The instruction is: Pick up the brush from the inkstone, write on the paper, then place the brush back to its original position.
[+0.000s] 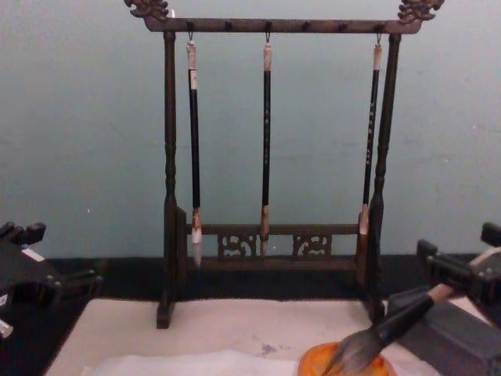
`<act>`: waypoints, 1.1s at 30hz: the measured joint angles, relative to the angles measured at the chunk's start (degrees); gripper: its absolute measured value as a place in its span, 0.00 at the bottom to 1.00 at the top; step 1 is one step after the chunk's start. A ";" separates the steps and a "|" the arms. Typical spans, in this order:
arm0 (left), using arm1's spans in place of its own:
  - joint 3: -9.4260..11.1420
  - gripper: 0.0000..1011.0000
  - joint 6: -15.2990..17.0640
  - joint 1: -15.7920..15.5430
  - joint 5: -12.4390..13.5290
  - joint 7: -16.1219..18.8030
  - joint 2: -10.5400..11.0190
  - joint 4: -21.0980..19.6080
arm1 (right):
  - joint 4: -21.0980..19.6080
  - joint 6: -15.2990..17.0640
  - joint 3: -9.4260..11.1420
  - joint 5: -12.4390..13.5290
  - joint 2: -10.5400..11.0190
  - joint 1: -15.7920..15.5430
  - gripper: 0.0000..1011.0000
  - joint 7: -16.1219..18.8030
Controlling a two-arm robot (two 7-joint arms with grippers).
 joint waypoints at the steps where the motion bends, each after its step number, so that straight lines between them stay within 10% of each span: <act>1: 0.00 1.00 0.00 0.00 0.00 0.00 0.00 0.00 | 0.34 0.00 -0.11 -0.52 -0.18 0.16 0.99 -0.07; 33: 0.00 1.00 0.00 0.00 0.00 0.00 0.00 0.00 | 2.29 0.53 -0.33 -2.98 -1.41 0.78 0.99 -0.25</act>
